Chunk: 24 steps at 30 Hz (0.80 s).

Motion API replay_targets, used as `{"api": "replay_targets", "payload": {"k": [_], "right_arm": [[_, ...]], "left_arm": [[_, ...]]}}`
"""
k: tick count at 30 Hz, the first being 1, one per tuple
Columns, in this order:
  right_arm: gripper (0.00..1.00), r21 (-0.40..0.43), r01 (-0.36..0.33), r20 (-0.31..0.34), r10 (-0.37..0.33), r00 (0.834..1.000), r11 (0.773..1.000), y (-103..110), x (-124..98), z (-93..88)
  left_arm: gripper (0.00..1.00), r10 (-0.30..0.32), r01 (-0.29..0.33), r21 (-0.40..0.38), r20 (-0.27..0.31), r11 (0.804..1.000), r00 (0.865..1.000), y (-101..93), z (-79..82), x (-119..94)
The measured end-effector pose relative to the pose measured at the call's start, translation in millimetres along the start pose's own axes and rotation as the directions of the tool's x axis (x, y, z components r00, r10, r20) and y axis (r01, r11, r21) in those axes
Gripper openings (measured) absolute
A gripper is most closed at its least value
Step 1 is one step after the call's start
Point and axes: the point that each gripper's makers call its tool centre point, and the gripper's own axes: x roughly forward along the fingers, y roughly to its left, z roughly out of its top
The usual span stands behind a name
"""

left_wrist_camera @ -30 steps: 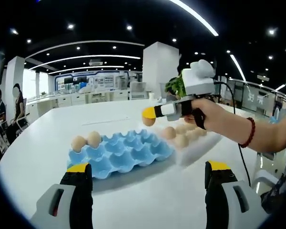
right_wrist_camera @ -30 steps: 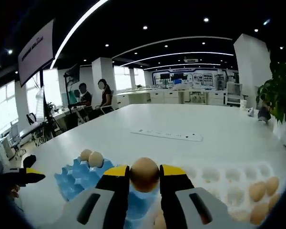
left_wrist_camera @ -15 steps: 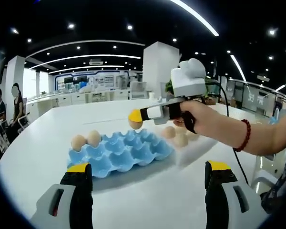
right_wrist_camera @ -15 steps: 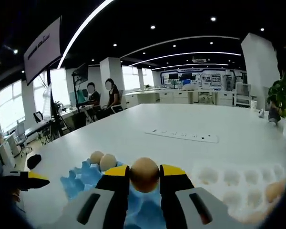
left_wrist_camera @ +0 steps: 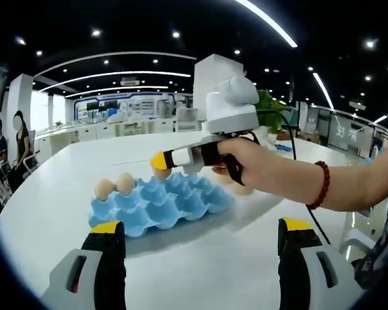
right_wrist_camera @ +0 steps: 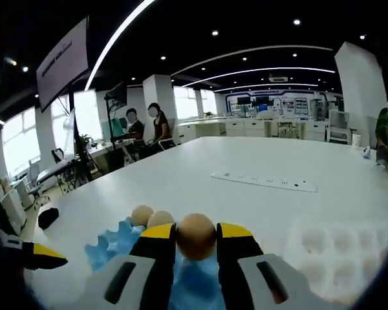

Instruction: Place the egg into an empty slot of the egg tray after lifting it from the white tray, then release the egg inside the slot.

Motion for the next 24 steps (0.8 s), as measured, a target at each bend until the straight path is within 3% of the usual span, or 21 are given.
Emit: {"api": "replay_targets", "payload": {"k": [10, 20, 24], "right_arm": [[0.26, -0.009, -0.011, -0.024, 0.011, 1.000, 1.000, 7, 17, -9.8], [0.26, -0.018, -0.015, -0.043, 0.014, 0.999, 1.000, 10, 19, -17.8], [0.26, -0.016, -0.017, -0.080, 0.016, 0.997, 1.000, 13, 23, -29.3]], "left_arm": [[1.00, 0.016, -0.016, -0.004, -0.006, 1.000, 1.000, 7.4, -2.6, -4], [1.00, 0.018, -0.018, -0.003, -0.004, 1.000, 1.000, 8.5, -1.8, -4], [1.00, 0.021, -0.021, -0.006, 0.000, 1.000, 1.000, 9.4, -1.2, -4]]}}
